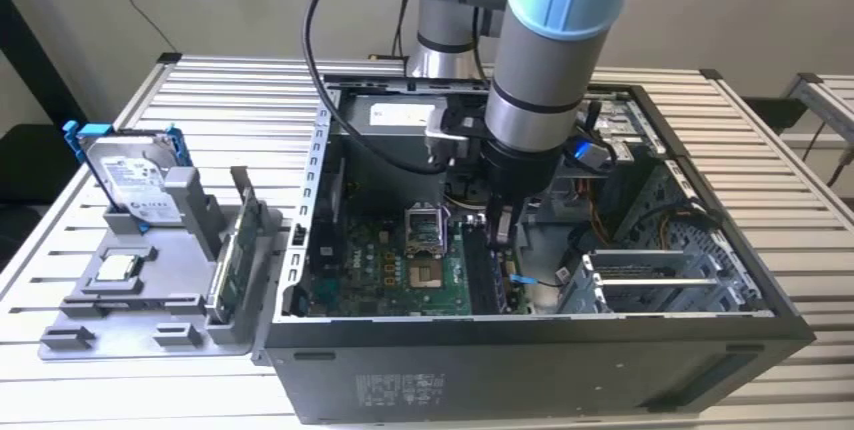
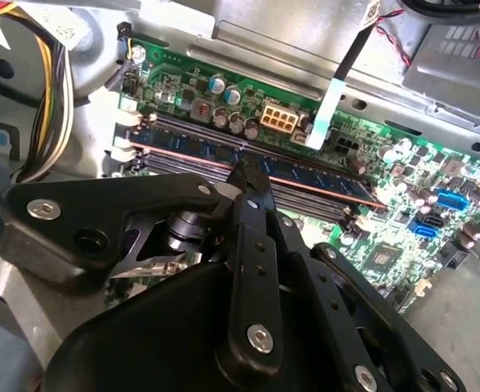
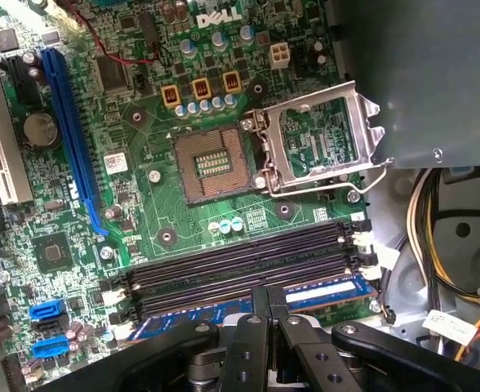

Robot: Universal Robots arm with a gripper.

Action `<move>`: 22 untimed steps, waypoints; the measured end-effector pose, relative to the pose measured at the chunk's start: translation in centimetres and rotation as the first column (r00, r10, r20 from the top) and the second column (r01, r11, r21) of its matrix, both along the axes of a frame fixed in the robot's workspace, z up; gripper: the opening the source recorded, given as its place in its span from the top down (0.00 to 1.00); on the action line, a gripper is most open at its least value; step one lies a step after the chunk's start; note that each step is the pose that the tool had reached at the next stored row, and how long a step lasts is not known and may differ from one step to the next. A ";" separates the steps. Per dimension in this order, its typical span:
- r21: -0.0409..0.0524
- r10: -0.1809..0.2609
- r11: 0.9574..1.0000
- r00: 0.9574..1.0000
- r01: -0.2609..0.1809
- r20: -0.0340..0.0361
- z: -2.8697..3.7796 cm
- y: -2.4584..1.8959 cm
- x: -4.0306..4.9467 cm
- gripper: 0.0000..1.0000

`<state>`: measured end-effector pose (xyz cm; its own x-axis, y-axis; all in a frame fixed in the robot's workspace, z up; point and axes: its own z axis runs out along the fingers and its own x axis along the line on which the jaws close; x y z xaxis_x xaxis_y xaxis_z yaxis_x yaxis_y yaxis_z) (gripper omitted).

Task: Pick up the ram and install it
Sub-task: 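Press down the ram until it locks into place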

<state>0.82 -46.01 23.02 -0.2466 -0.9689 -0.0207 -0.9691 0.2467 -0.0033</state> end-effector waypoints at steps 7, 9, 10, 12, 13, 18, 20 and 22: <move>0.001 0.010 1.000 1.000 -0.010 0.000 -0.04 -0.08 0.19 0.89; 0.002 0.010 1.000 1.000 -0.010 0.000 -0.03 -0.21 0.19 0.89; 0.002 0.010 1.000 1.000 -0.010 0.000 -0.03 -0.26 0.19 0.89; 0.002 0.010 1.000 1.000 -0.010 0.000 -0.10 -0.28 0.20 0.89; 0.001 0.010 1.000 1.000 -0.010 -0.001 -0.15 -0.29 0.18 0.89; 0.002 0.010 1.000 1.000 -0.010 -0.002 -0.44 -0.30 0.11 0.89; 0.005 0.010 1.000 1.000 -0.010 -0.003 -0.20 -0.27 0.10 0.89; 0.008 0.010 1.000 1.000 -0.010 -0.004 0.24 -0.26 0.11 0.89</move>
